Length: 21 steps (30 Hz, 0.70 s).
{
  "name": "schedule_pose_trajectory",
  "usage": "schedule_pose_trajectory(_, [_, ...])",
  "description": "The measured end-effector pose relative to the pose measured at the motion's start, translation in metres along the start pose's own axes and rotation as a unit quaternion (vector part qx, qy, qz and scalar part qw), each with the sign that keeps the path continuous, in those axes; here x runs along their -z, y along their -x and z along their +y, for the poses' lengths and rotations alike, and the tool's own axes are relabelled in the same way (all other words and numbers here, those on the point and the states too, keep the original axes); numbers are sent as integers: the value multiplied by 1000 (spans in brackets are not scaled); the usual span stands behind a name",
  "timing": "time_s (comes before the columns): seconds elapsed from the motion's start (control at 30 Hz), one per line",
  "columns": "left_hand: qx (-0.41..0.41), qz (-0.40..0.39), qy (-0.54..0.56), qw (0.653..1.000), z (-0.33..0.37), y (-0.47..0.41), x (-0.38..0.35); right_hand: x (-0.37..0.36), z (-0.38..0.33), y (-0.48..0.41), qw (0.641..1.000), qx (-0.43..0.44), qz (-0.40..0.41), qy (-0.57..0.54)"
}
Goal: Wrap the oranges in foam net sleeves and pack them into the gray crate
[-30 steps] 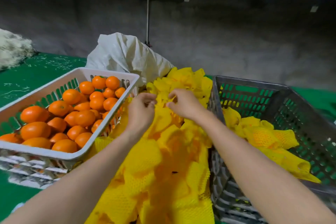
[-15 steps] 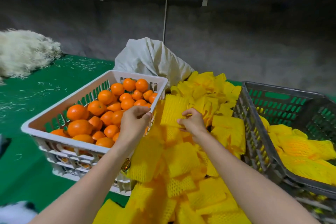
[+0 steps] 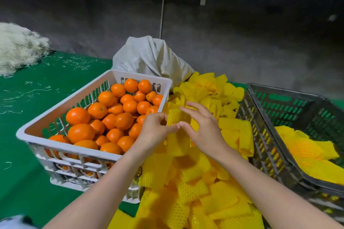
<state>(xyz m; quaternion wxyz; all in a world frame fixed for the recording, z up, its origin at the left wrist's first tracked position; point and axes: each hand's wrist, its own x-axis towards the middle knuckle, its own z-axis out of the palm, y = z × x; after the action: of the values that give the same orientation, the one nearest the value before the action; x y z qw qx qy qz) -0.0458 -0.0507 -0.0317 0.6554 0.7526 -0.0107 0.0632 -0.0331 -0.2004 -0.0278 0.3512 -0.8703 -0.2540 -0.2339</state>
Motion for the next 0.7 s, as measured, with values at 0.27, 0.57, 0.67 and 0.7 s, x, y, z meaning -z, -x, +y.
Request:
schedule_pose_trajectory(0.27, [45,-112,32,992,-7,-15,27,-13,-9,-22,999,-1,-32,-18])
schedule_pose_trajectory(0.57, [117,-30,-503,856,-67,-121,109,-21,-13,-48,993,41,-110,20])
schedule_pose_trajectory(0.67, [158,-92,-604,776,-95,-131,111,-26,-12,-52,990,61,-120,43])
schedule_pose_trajectory(0.7, [150,-93,-624,761,-103,-134,111,-25,-12,-52,989,61,-123,46])
